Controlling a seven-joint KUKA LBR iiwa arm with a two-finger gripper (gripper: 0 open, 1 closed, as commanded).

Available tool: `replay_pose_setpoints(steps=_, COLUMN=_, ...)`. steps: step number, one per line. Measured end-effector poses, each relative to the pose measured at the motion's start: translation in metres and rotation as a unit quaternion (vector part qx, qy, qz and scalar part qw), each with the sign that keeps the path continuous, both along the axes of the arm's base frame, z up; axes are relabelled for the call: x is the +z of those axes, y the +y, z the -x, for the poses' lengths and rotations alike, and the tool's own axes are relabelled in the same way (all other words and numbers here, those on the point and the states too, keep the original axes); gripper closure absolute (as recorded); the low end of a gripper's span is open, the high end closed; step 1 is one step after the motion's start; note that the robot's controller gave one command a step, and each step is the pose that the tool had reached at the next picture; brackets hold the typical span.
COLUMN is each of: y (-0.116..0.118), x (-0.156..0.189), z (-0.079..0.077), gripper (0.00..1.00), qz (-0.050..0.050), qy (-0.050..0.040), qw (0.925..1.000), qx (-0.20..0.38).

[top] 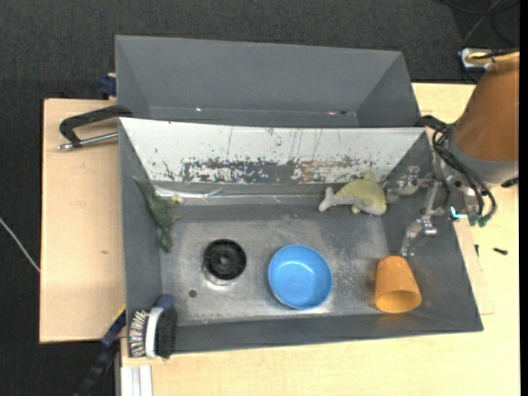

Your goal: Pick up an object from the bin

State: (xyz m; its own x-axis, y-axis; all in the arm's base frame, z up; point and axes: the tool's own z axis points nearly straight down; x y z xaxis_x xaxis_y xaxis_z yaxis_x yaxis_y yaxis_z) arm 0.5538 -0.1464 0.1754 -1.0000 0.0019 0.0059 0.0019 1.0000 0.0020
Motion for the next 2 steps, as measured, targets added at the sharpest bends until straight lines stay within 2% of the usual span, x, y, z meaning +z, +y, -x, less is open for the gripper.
replay_pose_setpoints(steps=1, y=0.082, x=-0.025, z=-0.021, gripper=0.0, qz=-0.002, qy=-0.0024, qw=0.9997, qx=0.025)
replay_pose_setpoints(steps=2, y=0.157, x=-0.104, z=0.047, gripper=0.0, qz=0.001, qy=-0.0061, qw=0.9973, qx=0.074)
